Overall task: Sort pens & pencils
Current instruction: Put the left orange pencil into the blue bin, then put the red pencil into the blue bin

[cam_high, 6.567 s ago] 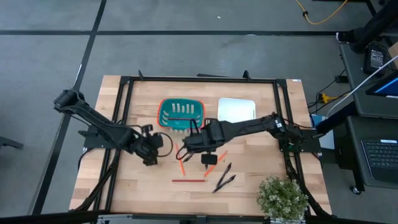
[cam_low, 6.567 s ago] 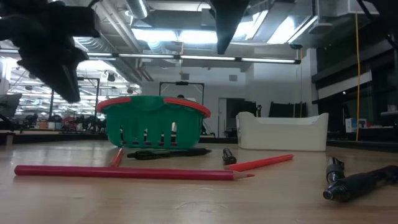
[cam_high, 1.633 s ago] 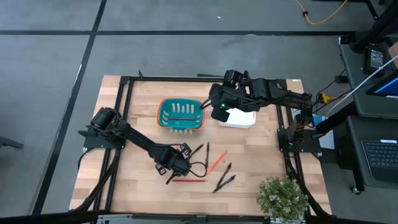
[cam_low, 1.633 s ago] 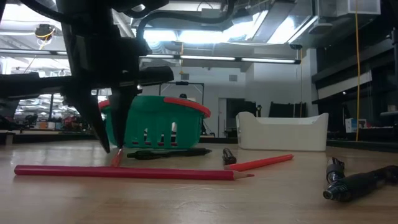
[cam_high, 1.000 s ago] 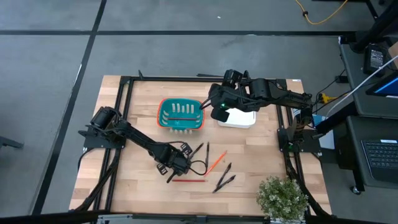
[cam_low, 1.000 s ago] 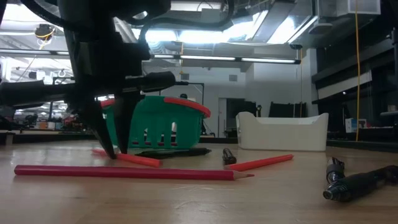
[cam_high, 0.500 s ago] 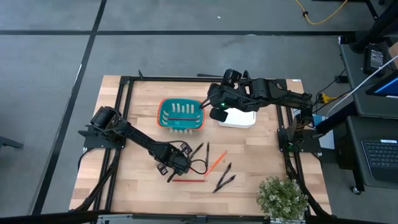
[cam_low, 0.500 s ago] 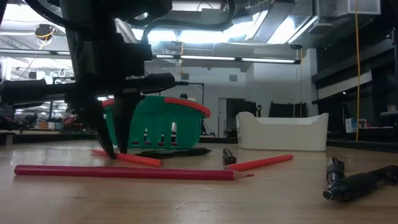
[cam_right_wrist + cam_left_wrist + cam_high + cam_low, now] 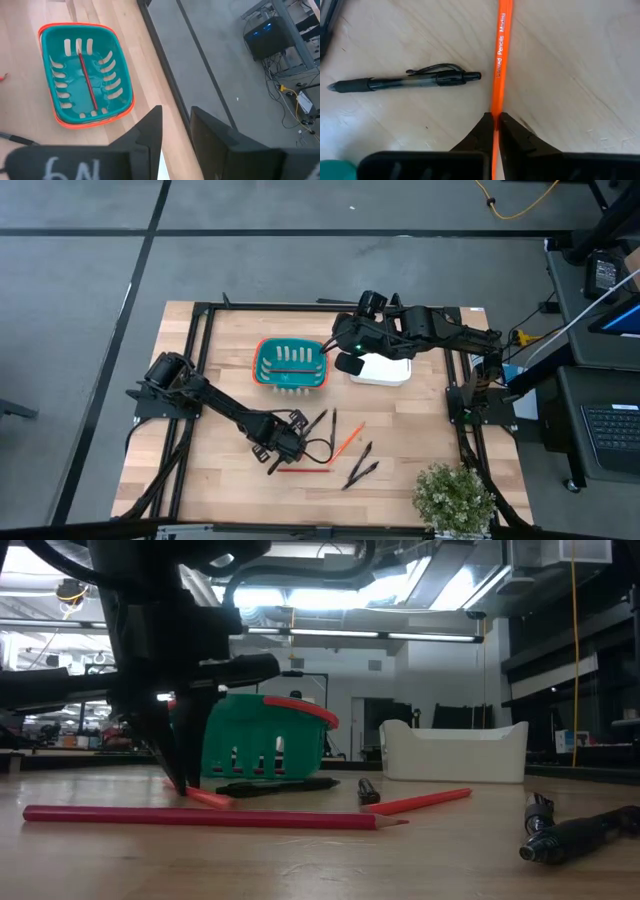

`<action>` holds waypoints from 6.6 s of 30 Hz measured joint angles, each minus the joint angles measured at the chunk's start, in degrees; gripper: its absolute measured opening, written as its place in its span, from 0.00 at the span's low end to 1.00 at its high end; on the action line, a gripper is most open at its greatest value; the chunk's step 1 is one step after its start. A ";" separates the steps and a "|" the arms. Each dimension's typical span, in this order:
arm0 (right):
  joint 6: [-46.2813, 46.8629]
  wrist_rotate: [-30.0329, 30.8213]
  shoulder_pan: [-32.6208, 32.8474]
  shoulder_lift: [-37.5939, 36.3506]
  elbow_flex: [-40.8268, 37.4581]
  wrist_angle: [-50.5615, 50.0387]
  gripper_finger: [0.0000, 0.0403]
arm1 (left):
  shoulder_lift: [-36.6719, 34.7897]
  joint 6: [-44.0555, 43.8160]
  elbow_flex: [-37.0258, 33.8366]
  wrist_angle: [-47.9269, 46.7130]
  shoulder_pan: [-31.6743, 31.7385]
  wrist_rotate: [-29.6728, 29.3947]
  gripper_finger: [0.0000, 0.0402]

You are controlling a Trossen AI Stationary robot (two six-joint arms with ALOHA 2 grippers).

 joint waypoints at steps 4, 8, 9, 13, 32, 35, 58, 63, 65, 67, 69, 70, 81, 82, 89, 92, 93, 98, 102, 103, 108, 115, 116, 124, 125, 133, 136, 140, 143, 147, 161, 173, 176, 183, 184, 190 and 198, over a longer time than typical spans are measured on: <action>-0.09 -0.04 0.00 -0.02 0.00 0.49 0.25 | 0.00 -1.10 0.02 0.14 -0.34 0.98 0.03; -0.09 -0.39 0.00 0.00 0.00 0.87 0.25 | 0.00 -2.03 0.08 0.31 -1.08 2.17 0.03; -0.09 -0.39 0.00 0.00 0.00 0.89 0.25 | 0.00 -2.10 0.07 0.26 -1.30 2.15 0.03; -0.04 -0.42 0.00 0.00 0.00 1.34 0.25 | 0.00 -2.35 0.09 0.12 -1.81 1.74 0.03; -0.06 -0.49 0.00 0.00 0.00 2.79 0.25 | -2.60 -6.08 -0.13 -2.34 -1.69 0.48 0.03; -0.07 -0.50 0.00 0.00 0.00 2.77 0.25 | -2.61 -6.35 -0.12 -2.54 -1.69 -0.12 0.03; -0.11 -0.50 0.00 -0.02 0.00 2.90 0.25 | -2.80 -10.90 7.66 -13.33 -2.04 -4.53 0.03; -0.11 -1.41 0.00 0.00 0.00 2.90 0.25 | -2.80 -14.35 10.57 -19.00 -1.70 -6.37 0.03; -0.09 -1.91 0.00 -0.02 0.00 2.88 0.25 | -2.80 -15.93 11.53 -20.98 -1.31 -7.15 0.03; -0.11 -1.95 0.00 -0.02 0.00 2.90 0.25 | -2.93 -17.11 12.63 -22.77 -0.86 -8.10 0.03; -0.11 -1.95 0.00 -0.01 0.00 2.90 0.25 | -3.28 -17.58 13.31 -23.76 -0.28 -8.78 0.03; -0.11 -1.95 -0.01 0.00 0.00 2.89 0.25 | -3.51 -17.77 13.59 -24.05 0.14 -8.80 0.03; -0.24 -2.01 -0.02 0.00 0.00 2.82 0.25 | -12.38 -19.08 14.29 -29.43 9.14 -14.94 0.03; -0.31 -2.01 -0.02 0.00 0.00 2.82 0.25 | -13.13 -18.20 14.29 -29.55 10.62 -15.28 0.03; -0.37 -3.33 0.00 0.00 0.00 2.60 0.25 | -15.38 -10.83 14.29 -29.32 22.75 -15.96 0.03; -0.45 -3.53 0.00 0.00 0.00 2.51 0.25 | -15.27 -7.49 14.29 -27.10 27.57 -14.40 0.03; -0.56 -3.52 0.00 0.00 0.00 2.48 0.25 | -15.26 -6.49 14.27 -25.58 28.98 -12.67 0.03; -1.75 -3.52 -0.02 0.00 0.00 2.40 0.25 | -15.23 -3.86 14.08 -20.40 33.44 -7.57 0.03; -1.95 -3.52 -0.02 0.00 0.00 2.31 0.25 | -14.17 -2.45 14.07 -19.60 34.88 -6.19 0.03; -2.03 -3.53 0.00 -0.01 0.00 2.22 0.25 | -13.71 -2.44 14.00 -20.20 35.16 -6.14 0.03; -1.90 -3.65 0.00 0.00 0.00 1.90 0.25 | -10.77 -1.79 13.68 -19.18 36.08 -5.32 0.03; -1.66 -5.01 0.01 -0.01 0.00 1.48 0.25 | -6.16 -1.58 11.67 -17.96 37.65 -2.40 0.03; -1.68 -5.03 0.02 0.00 0.00 1.44 0.25 | -5.71 -1.58 11.57 -18.01 37.87 -2.34 0.03; -1.64 -5.03 0.20 0.00 0.00 1.44 0.25 | -4.61 -0.73 11.56 -15.59 38.99 0.48 0.03; -1.66 -5.01 0.20 0.00 0.00 1.44 0.25 | -4.61 -0.73 11.56 -15.37 38.99 1.19 0.04; -1.54 -5.03 0.20 0.00 0.00 1.29 0.25 | -4.61 -0.59 11.56 -15.50 38.99 1.54 0.10; -1.46 -5.03 0.20 -0.01 0.00 1.29 0.25 | -4.61 -0.59 11.56 -15.52 38.99 1.52 0.11; -1.44 -5.03 0.20 0.00 0.00 1.27 0.25 | -4.61 -0.57 11.56 -15.54 38.99 1.54 0.11; -1.44 -5.03 0.20 0.00 0.00 1.27 0.25 | -4.61 -0.57 11.56 -15.54 38.99 1.53 0.11; -1.53 -5.01 0.20 -0.01 0.00 1.19 0.25 | -5.09 -0.72 11.56 -16.52 38.99 1.52 0.11; -1.54 -2.38 -1.09 0.00 0.00 1.03 0.25 | -17.81 -9.38 11.69 -25.10 32.30 -0.19 0.11; -0.14 -2.38 -1.09 0.00 0.00 1.07 0.25 | -21.38 -19.31 11.63 -28.34 17.14 -2.34 0.11; -0.06 -2.38 -1.09 0.00 0.00 1.09 0.25 | -21.35 -21.95 11.63 -28.30 13.60 -2.69 0.11; 0.00 -2.38 -1.09 0.00 0.00 1.09 0.25 | -21.33 -28.26 11.63 -28.52 6.28 -5.33 0.11; 0.00 -2.38 -1.09 0.00 0.00 1.11 0.25 | -21.33 -29.04 11.63 -28.50 5.45 -5.59 0.11; 0.05 -2.38 -1.09 0.00 0.00 1.13 0.25 | -20.34 -32.07 11.63 -25.82 1.14 -5.80 0.11; 0.00 -1.90 -1.16 0.00 0.00 1.22 0.25 | -11.06 -32.02 11.58 -20.33 -2.73 -4.85 0.11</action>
